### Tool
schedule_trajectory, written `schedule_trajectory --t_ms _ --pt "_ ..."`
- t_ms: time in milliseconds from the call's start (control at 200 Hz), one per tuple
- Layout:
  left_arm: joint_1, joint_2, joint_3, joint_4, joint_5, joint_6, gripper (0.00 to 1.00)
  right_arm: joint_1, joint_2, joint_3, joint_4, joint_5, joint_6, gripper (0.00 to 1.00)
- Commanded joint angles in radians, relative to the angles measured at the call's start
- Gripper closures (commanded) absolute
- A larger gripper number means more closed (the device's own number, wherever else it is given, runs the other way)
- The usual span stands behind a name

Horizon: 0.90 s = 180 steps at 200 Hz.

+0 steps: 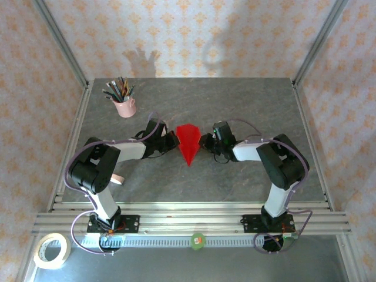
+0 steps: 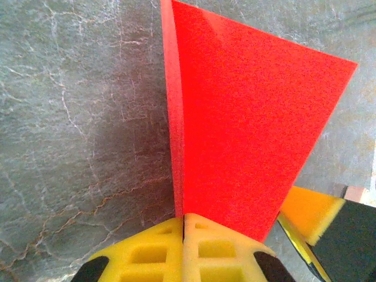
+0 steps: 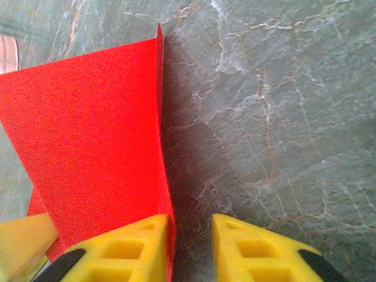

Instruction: Fold a paper plane with a square sheet of paper (pick it up from the middle)

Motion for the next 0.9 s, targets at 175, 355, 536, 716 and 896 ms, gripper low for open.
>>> schedule_trajectory --t_ms 175,355,536,716,896 --pt "0.009 0.002 -0.010 0.017 0.005 0.000 0.99 0.053 -0.145 0.040 -0.182 0.104 -0.064 0.60" --pt "0.009 0.006 -0.011 0.024 0.011 0.002 0.99 0.144 -0.109 0.092 -0.267 0.155 -0.077 0.55" --pt "0.008 0.008 -0.010 0.024 0.014 0.002 0.99 0.204 -0.041 0.161 -0.329 0.185 -0.080 0.53" --pt "0.009 0.007 -0.008 0.023 0.019 0.002 0.98 0.224 0.009 0.199 -0.358 0.188 -0.079 0.53" --pt "0.009 0.006 -0.007 0.025 0.025 0.002 0.98 0.241 0.023 0.219 -0.353 0.161 -0.105 0.50"
